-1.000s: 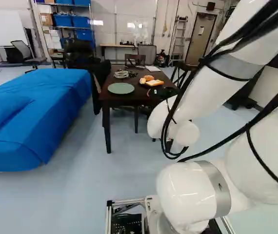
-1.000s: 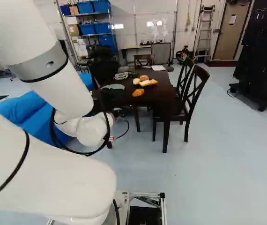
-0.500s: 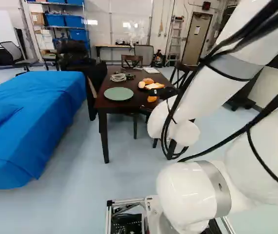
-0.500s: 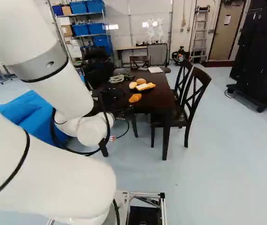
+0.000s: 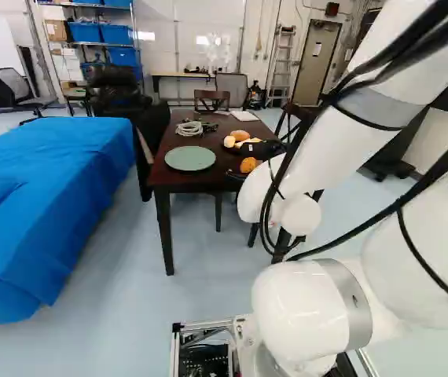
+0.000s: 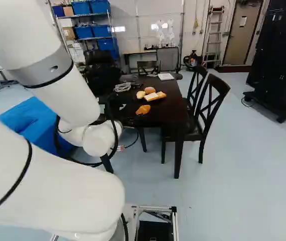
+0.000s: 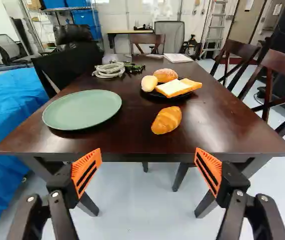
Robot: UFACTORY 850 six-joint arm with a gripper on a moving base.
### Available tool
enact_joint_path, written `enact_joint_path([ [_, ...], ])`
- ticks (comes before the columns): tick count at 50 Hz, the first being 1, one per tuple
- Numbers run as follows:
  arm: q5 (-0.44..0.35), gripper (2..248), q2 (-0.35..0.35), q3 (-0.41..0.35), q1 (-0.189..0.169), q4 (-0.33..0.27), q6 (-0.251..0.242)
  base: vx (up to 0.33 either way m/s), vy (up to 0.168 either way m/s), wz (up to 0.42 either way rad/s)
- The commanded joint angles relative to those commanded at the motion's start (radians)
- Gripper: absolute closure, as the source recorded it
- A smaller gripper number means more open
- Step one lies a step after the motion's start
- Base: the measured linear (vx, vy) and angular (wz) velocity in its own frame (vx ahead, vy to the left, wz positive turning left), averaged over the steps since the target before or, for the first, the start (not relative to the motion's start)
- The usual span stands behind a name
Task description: Move the croissant to the empty plate
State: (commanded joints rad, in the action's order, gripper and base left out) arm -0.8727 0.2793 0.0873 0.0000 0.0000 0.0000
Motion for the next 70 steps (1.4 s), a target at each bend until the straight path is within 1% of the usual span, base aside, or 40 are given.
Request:
enact_joint_path([
  [22, 0.0, 3, 0.0, 0.0, 0.0, 0.0, 0.0, 0.0, 0.0, 0.0],
  [29, 0.0, 3, -0.013, 0.011, -0.002, 0.0, 0.0, 0.0, 0.0, 0.0],
  [44, 0.0, 3, -0.089, 0.077, -0.018, 0.001, 0.0, 0.0, 0.0, 0.0],
  [59, 0.0, 3, -0.175, 0.156, -0.04, 0.018, 0.0, 0.0, 0.0, 0.0],
  [70, 0.0, 3, -0.236, 0.215, -0.041, 0.034, 0.0, 0.0, 0.0, 0.0],
])
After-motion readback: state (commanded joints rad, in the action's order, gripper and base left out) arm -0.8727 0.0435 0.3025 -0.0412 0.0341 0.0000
